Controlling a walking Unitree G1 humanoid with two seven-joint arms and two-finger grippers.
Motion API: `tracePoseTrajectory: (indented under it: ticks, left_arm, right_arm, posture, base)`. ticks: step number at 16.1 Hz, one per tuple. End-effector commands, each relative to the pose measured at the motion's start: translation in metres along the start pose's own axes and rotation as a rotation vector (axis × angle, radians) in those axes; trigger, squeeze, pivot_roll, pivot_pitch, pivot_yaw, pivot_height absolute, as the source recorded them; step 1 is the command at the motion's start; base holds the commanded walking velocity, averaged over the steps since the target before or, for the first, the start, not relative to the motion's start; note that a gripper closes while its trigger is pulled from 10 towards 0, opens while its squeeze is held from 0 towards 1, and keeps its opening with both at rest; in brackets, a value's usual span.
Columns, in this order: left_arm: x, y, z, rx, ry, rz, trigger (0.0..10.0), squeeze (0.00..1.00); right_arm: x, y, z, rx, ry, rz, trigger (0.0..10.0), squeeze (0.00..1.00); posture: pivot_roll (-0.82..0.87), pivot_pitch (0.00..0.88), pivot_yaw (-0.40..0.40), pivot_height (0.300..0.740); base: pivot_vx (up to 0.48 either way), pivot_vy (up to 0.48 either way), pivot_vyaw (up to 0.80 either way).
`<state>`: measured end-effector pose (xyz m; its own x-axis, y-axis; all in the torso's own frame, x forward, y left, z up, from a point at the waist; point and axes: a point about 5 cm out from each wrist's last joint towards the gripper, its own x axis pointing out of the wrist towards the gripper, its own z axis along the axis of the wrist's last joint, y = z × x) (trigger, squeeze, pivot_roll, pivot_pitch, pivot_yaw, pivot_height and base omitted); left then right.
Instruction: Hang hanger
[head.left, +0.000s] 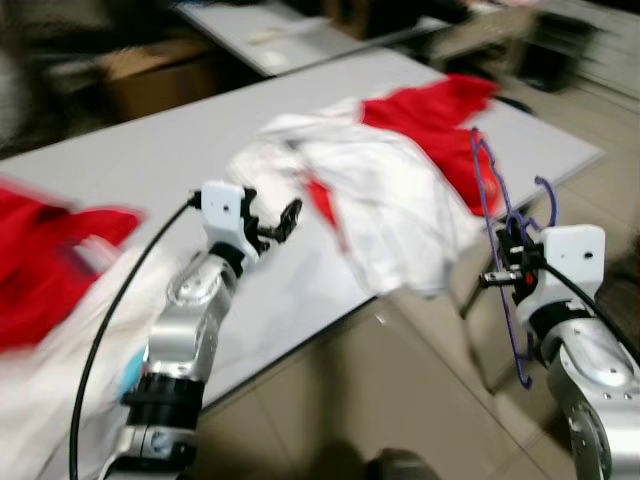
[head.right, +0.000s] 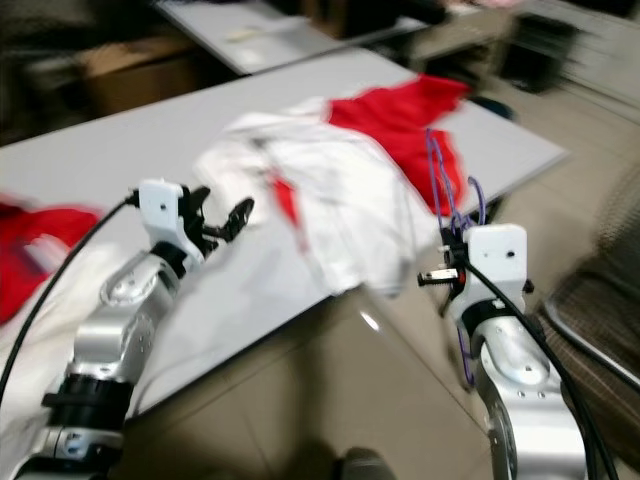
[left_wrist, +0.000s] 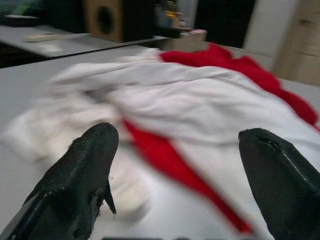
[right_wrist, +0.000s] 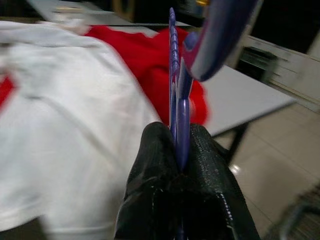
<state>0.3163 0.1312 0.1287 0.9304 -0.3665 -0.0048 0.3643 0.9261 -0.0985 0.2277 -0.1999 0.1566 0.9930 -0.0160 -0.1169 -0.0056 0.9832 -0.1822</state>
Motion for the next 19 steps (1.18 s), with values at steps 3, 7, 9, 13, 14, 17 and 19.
tracePoseTrajectory:
  ticks: [3, 7, 9, 13, 14, 17, 19]
  left_arm:
    - [0.004, -0.005, 0.001, 0.015, -0.015, 0.018, 10.0, 0.32]
    - [0.005, 0.003, 0.007, 0.025, -0.06, 0.107, 10.0, 0.32]
    - [0.005, 0.003, 0.006, 0.011, -0.056, 0.115, 10.0, 0.32]
    - [0.007, 0.003, -0.002, 0.028, -0.038, 0.157, 10.0, 0.31]
    - [0.008, 0.005, -0.003, 0.037, -0.035, 0.181, 10.0, 0.32]
    - [0.016, 0.014, -0.009, 0.042, 0.058, 0.201, 10.0, 0.26]
    - [0.022, 0.03, -0.014, 0.112, 0.149, 0.285, 10.0, 0.04]
  right_arm:
    - [-0.004, -0.009, 0.003, -0.028, -0.007, -0.011, 10.0, 0.0]
    - [-0.009, -0.01, 0.004, -0.095, -0.009, 0.021, 10.0, 0.0]
    - [-0.012, -0.01, 0.003, -0.088, -0.006, 0.026, 10.0, 0.0]
    - [-0.019, -0.007, 0.001, -0.083, 0.002, 0.059, 10.0, 0.0]
    - [-0.02, -0.006, 0.002, -0.082, 0.002, 0.07, 10.0, 0.0]
    - [-0.024, -0.009, 0.0, -0.084, 0.011, 0.061, 10.0, 0.0]
    - [-0.024, -0.007, 0.0, -0.103, 0.012, 0.095, 10.0, 0.0]
  posture:
    - [-0.25, 0.0, 0.036, 0.74]
    - [-0.26, 0.0, 0.047, 0.74]
    - [-0.27, 0.0, 0.051, 0.74]
    - [-0.29, 0.0, 0.057, 0.74]
    - [-0.29, 0.0, 0.061, 0.74]
    - [-0.31, 0.0, 0.108, 0.74]
    - [-0.31, 0.0, 0.123, 0.74]
  base:
    - [0.309, 0.0, 0.0]
    - [0.308, 0.0, 0.0]
    - [0.313, 0.0, 0.0]
    - [0.308, 0.0, 0.0]
    - [0.311, 0.0, 0.0]
    - [0.203, 0.0, 0.0]
    - [0.0, 0.0, 0.0]
